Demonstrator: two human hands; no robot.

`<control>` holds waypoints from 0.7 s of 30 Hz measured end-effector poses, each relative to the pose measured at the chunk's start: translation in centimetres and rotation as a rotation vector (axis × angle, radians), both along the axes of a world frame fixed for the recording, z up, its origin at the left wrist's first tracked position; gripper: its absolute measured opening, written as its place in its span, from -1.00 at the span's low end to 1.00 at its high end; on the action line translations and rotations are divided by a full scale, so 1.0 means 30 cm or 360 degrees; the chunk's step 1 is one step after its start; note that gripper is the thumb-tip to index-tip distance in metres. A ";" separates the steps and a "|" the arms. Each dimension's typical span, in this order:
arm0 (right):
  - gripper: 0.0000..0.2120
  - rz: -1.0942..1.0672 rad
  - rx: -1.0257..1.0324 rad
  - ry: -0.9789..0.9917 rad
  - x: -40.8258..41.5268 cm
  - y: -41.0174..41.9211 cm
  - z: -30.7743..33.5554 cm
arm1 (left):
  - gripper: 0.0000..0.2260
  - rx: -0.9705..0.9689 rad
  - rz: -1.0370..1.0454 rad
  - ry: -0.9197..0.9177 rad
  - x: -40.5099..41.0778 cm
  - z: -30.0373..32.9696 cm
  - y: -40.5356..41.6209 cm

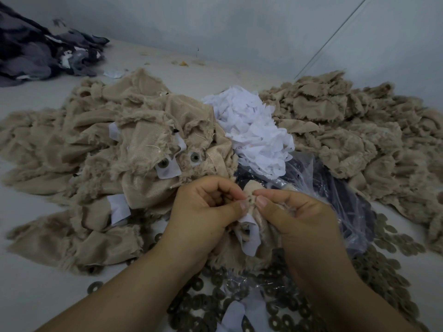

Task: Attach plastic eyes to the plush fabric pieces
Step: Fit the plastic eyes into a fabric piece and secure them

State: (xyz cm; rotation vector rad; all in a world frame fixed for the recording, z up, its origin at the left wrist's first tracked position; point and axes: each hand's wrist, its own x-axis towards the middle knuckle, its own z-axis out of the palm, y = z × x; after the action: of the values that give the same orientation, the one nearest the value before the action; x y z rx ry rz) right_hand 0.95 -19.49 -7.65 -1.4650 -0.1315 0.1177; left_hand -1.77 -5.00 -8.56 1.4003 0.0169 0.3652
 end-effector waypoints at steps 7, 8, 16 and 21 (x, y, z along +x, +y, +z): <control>-0.81 -0.0039 -0.0067 -0.0030 -0.007 0.002 0.006 | -0.71 -0.0028 0.0037 0.0003 0.004 -0.006 -0.002; -0.82 -0.0057 -0.0084 -0.0036 -0.006 0.002 0.006 | -0.74 -0.0024 0.0048 -0.0011 0.004 -0.005 -0.003; -0.86 -0.0081 -0.0127 -0.0096 -0.009 0.001 0.012 | -0.73 0.0001 0.0111 -0.0086 -0.003 -0.005 0.000; -0.83 -0.0044 -0.0071 -0.0055 -0.011 0.005 0.012 | -0.70 0.0057 0.0143 -0.0081 -0.002 -0.006 -0.003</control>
State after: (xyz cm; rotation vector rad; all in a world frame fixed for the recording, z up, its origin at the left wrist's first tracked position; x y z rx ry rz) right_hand 0.62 -19.35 -7.28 -1.5134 -0.1374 0.0731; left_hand -1.82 -5.08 -8.75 1.4285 0.0321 0.4777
